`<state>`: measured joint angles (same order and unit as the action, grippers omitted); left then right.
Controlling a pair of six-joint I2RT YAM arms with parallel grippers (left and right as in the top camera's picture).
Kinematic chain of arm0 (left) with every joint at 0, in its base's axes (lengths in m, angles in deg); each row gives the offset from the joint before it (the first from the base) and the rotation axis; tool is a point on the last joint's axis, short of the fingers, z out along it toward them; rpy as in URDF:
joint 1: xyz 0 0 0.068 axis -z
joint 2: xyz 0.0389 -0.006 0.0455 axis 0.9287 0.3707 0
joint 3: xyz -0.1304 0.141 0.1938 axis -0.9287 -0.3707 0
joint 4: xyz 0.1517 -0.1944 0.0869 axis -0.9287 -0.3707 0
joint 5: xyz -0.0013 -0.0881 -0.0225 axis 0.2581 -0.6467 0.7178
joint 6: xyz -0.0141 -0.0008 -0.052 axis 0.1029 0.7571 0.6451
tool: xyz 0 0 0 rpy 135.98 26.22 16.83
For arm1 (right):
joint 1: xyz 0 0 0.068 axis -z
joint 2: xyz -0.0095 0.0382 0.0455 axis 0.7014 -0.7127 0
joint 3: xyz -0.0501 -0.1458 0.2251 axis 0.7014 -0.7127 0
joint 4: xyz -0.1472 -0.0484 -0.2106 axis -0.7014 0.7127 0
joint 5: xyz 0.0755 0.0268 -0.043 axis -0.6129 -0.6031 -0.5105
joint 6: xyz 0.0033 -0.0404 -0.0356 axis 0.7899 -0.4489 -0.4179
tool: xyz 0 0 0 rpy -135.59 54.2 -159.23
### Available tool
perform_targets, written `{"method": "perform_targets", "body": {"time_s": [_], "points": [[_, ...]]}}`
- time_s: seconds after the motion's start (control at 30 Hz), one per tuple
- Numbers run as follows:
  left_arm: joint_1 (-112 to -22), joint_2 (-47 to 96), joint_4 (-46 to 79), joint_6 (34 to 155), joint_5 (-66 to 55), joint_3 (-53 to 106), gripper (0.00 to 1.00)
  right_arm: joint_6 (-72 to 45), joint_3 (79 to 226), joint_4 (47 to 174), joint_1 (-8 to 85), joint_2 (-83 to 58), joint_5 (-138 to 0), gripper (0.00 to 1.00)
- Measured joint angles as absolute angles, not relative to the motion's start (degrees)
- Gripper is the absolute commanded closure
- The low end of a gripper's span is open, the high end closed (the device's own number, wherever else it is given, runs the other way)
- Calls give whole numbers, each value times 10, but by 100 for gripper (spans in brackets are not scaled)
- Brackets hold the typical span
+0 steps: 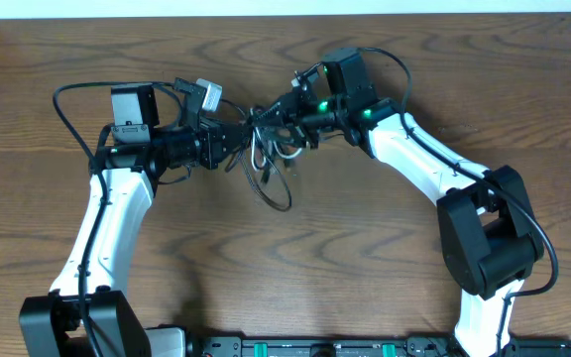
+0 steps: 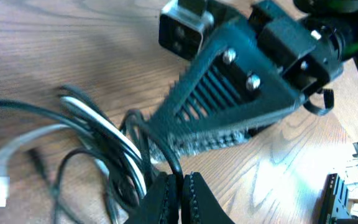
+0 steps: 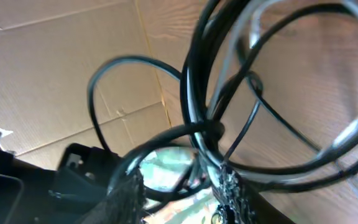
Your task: Untangle cables
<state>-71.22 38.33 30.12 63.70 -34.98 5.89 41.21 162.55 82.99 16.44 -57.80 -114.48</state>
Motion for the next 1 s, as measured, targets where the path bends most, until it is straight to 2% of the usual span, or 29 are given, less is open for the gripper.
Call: {"method": "perform_targets", "body": {"time_s": [0.2, 0.53, 0.67, 1.0], "points": [[-711, 383, 292, 628, -350, 49, 93, 415, 1626, 827, 170, -578, -1130, 61], [-711, 383, 292, 624, -350, 49, 92, 423, 1626, 843, 167, -578, -1127, 73], [-711, 383, 291, 624, -350, 49, 92, 424, 1626, 851, 155, -578, -1125, 75], [-711, 383, 289, 624, -350, 49, 92, 407, 1626, 917, 154, -578, -1125, 76]]}}
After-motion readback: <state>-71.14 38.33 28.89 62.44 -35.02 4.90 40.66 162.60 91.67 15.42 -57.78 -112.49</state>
